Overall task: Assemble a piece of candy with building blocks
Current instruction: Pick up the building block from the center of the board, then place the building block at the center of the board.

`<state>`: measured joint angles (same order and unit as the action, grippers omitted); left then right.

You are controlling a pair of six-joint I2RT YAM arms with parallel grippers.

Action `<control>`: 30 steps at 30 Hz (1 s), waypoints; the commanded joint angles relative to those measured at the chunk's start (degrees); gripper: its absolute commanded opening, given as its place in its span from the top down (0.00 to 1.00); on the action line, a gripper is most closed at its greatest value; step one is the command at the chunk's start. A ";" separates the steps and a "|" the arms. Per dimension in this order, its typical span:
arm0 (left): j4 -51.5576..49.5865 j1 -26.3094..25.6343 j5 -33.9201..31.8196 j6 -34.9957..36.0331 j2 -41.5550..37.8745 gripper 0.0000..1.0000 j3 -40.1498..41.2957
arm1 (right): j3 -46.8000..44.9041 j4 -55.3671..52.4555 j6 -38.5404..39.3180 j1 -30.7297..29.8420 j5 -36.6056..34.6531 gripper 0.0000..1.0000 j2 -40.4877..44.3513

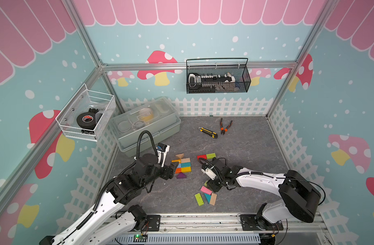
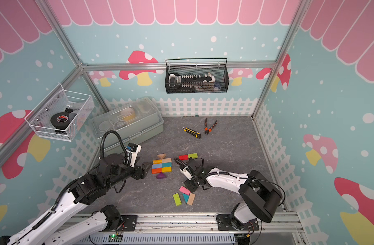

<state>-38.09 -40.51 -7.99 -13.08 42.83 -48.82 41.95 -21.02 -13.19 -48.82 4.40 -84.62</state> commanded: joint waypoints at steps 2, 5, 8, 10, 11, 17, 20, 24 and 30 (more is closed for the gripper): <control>-1.81 0.34 -1.37 -0.10 0.06 0.23 -0.40 | 2.74 -3.67 -1.38 -0.24 -3.74 0.47 -1.99; -1.79 0.28 -1.10 -0.10 0.06 0.23 -0.23 | 3.52 -4.00 -0.98 -0.29 -3.88 0.52 -2.98; -2.34 0.32 -1.31 -0.12 0.16 0.23 -0.31 | 4.42 -4.19 -0.39 -0.31 -3.37 0.59 -4.63; -2.79 0.32 -1.57 -0.27 0.06 0.23 -0.40 | 5.39 -4.55 0.47 -0.31 -2.59 0.64 -5.78; -2.97 0.30 -1.92 -0.45 -0.07 0.23 -0.45 | 6.02 -4.79 1.06 -0.31 -2.38 0.67 -6.35; -4.24 0.33 -2.78 -0.89 -1.44 0.23 -0.34 | 11.47 -6.30 7.91 -0.30 -2.82 0.78 -7.96; -4.48 0.33 -3.03 -0.89 -2.45 0.23 0.36 | 16.42 -7.68 14.57 -0.22 -2.75 0.80 -10.14; -4.80 0.34 -3.60 -1.04 -3.53 0.23 0.87 | 23.43 -9.58 24.30 -0.14 -1.31 0.81 -14.87; -5.06 0.25 -4.62 -0.81 -4.93 0.23 1.53 | 30.69 -13.37 35.88 0.33 -2.23 0.81 -20.30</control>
<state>-41.80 -40.51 -10.96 -13.30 38.68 -48.23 70.70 -30.33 13.39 -48.77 2.37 -103.20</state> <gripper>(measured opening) 0.770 0.286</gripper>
